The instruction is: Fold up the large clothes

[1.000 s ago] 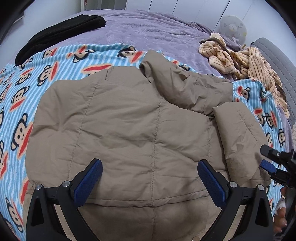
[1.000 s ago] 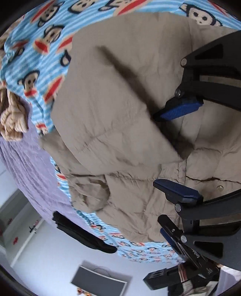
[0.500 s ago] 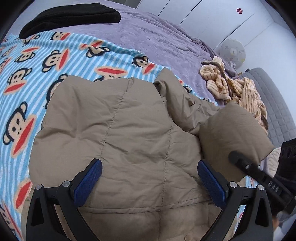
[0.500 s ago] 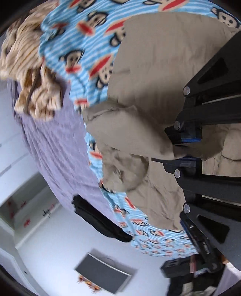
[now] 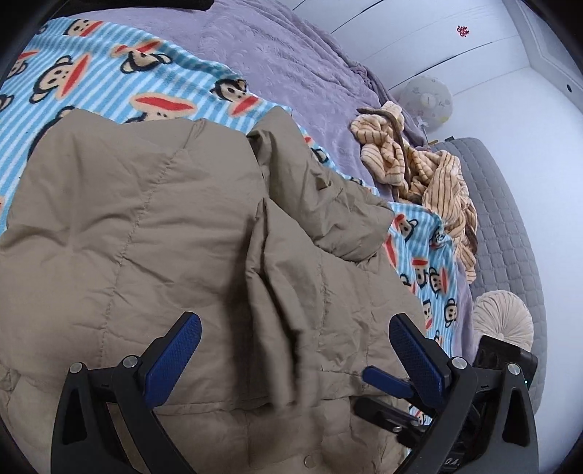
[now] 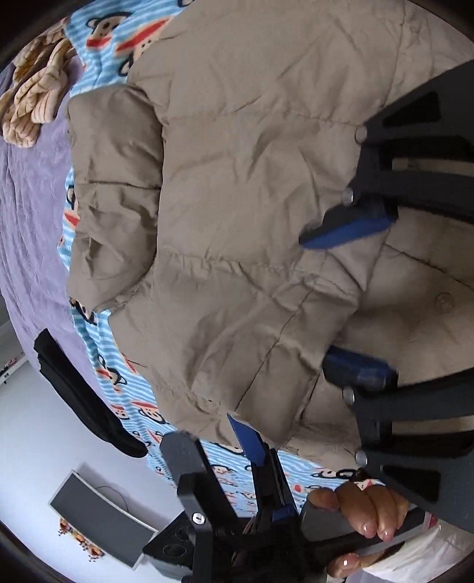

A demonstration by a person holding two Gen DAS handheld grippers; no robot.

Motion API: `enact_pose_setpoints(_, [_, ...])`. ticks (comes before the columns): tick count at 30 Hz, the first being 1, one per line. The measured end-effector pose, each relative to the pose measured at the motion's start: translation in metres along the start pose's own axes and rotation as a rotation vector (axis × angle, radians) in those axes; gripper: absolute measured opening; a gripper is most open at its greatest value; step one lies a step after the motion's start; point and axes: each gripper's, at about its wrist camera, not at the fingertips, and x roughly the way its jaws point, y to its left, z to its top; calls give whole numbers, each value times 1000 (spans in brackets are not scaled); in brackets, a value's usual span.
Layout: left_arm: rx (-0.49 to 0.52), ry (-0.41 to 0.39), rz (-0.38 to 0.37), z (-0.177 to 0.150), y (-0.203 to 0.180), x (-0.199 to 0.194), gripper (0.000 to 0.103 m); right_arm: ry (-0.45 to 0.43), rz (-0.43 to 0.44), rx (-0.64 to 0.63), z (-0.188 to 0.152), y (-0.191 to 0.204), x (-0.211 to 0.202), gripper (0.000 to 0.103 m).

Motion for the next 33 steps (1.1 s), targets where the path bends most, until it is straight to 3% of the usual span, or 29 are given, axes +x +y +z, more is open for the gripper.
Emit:
enact_pose_setpoints(3, [24,27,67,-3,1,11,101,-41,-12,46,-16,-25,-33,70])
enact_pose_setpoints(5, [43,42,98,-5,0,17,92,-62,-68,131,-37,-67,-62,69])
enact_pose_setpoints(7, [59,55,125,-6,-2,24,69,-64,-86,163,-45,-82,-70,48])
enact_pose_setpoints(8, [64,64,145,-6,-3,28,62,-55,-106,193,-55,-97,-77,34])
enact_pose_setpoints(10, [71,78,173,-7,-6,35,31,-27,-155,238,-72,-122,-83,27])
enact_pose_setpoints(12, [83,70,188,-9,-11,36,24,-8,-191,259,-80,-139,-85,20])
enact_pose_setpoints(14, [109,39,201,-11,-15,30,17,-13,-220,240,-83,-148,-86,19])
enact_pose_setpoints(18, [143,25,264,-12,-11,28,16,-35,-327,145,-76,-155,-89,19])
enact_pose_setpoints(22, [149,38,294,-11,-4,40,16,-113,-461,128,-59,-169,-102,15])
enact_pose_setpoints(26, [186,18,358,-15,-12,41,17,-99,-482,170,-47,-196,-85,12])
enact_pose_setpoints(29, [233,-24,461,-18,-15,25,43,-82,-480,190,-46,-201,-71,11])
enact_pose_setpoints(30, [247,-46,499,-19,-15,17,61,-83,-474,203,-46,-200,-73,11])
enact_pose_setpoints(33, [260,-96,559,-19,-8,-10,65,-62,-409,248,-51,-197,-89,17])
